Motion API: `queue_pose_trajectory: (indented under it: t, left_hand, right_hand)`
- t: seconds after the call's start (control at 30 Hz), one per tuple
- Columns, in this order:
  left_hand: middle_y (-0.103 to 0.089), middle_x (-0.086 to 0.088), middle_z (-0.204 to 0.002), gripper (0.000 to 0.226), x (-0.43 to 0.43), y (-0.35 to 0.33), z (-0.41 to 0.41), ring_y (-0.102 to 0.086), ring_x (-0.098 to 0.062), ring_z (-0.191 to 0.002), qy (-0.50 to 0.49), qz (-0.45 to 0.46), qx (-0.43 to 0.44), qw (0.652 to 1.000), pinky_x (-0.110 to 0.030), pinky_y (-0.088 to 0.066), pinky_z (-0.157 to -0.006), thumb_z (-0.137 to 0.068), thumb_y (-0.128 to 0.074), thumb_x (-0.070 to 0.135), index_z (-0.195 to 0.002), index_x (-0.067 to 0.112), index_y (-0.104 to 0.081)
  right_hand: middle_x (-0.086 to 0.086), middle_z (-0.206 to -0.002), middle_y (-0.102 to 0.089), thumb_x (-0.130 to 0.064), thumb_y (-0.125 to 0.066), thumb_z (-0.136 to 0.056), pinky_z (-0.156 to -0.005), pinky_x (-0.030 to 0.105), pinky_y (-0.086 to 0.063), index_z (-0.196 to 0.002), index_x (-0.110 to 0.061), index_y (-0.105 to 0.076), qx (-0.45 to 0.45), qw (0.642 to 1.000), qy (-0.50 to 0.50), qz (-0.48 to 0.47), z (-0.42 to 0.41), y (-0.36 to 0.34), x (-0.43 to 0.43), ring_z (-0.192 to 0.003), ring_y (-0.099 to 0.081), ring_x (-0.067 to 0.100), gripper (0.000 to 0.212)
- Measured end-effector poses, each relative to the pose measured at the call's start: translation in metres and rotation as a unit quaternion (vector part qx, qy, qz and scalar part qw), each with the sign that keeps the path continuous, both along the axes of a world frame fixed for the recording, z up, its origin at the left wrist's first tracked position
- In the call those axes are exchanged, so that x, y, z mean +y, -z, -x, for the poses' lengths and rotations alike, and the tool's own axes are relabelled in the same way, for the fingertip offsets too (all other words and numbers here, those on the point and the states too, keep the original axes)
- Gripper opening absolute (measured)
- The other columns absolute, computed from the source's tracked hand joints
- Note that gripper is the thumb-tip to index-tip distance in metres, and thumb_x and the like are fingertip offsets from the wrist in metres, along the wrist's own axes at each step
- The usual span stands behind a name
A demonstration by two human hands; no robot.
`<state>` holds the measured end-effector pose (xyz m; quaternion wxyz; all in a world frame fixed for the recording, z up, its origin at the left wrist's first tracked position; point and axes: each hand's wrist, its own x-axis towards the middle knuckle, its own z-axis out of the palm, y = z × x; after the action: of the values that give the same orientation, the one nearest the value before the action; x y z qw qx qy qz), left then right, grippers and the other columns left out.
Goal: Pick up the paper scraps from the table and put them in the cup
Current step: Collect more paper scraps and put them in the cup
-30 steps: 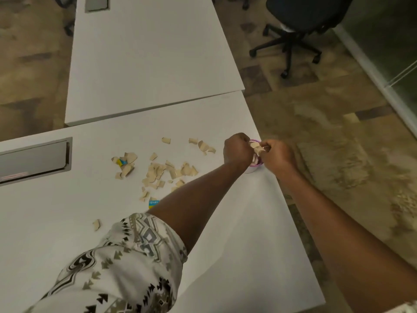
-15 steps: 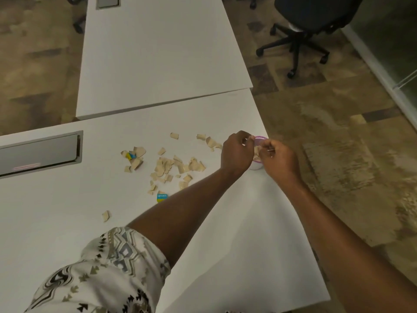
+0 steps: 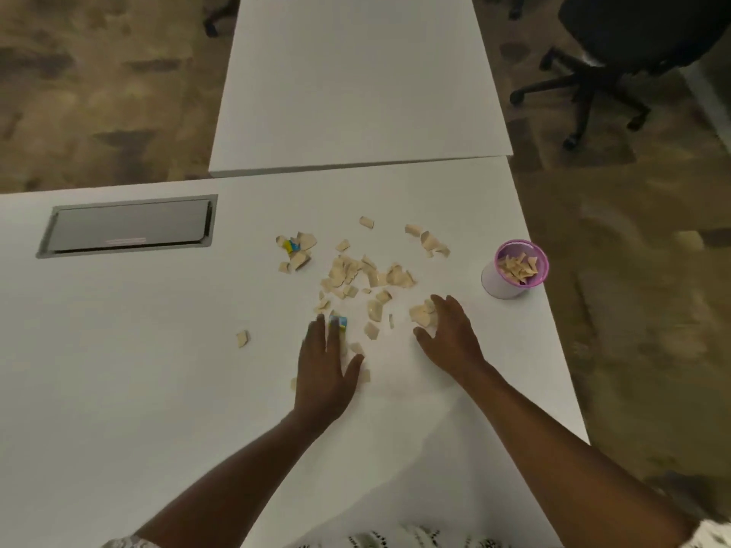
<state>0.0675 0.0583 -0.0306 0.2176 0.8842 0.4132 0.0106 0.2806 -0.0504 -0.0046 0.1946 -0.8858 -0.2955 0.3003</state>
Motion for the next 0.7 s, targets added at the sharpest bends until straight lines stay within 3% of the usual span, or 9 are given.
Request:
queue_pose_trajectory:
  t: [0.1,0.33,0.53,0.7]
  left_hand:
    - [0.005,-0.019,-0.166,0.093,0.001,0.019,0.057,-0.002,-0.038,-0.153,-0.057,-0.004,0.064,0.996,-0.051,-0.016,-0.123,-0.091,-0.03,0.067,-0.158,0.007,-0.005]
    - [0.014,-0.017,-0.165,0.105,0.012,0.043,0.122,0.002,-0.042,-0.152,-0.143,0.003,0.141,0.98,-0.061,-0.019,-0.12,-0.085,-0.025,0.08,-0.158,0.012,0.004]
    - [0.016,-0.021,-0.164,0.108,0.034,0.044,0.092,0.004,-0.044,-0.151,-0.104,0.029,0.126,0.986,-0.059,-0.014,-0.121,-0.082,-0.024,0.086,-0.158,0.016,0.009]
    - [0.012,-0.009,-0.167,0.102,0.05,0.039,0.07,0.007,-0.033,-0.154,-0.014,-0.001,0.099,0.995,-0.056,-0.011,-0.123,-0.087,-0.027,0.081,-0.159,0.018,0.007]
  right_hand:
    - [0.015,-0.165,-0.005,-0.039,-0.06,-0.094,-0.117,0.041,-0.026,-0.156,-0.012,-0.017,0.004,0.999,-0.019,0.044,0.012,0.011,0.006,-0.152,-0.01,0.032,0.08]
    - [0.014,-0.166,0.004,-0.039,-0.058,-0.094,-0.118,0.041,-0.026,-0.157,-0.012,-0.012,-0.011,0.993,-0.091,0.075,0.048,0.023,0.019,-0.153,0.002,0.03,0.082]
    - [0.006,-0.167,0.001,-0.036,-0.059,-0.094,-0.117,0.043,-0.03,-0.157,-0.019,-0.014,-0.007,0.984,-0.175,0.035,0.064,0.019,0.041,-0.154,-0.001,0.025,0.079]
    - [0.013,-0.166,0.003,-0.035,-0.063,-0.091,-0.123,0.043,-0.018,-0.158,-0.021,-0.013,-0.069,0.981,-0.179,-0.011,0.044,0.016,0.064,-0.153,-0.001,0.031,0.085]
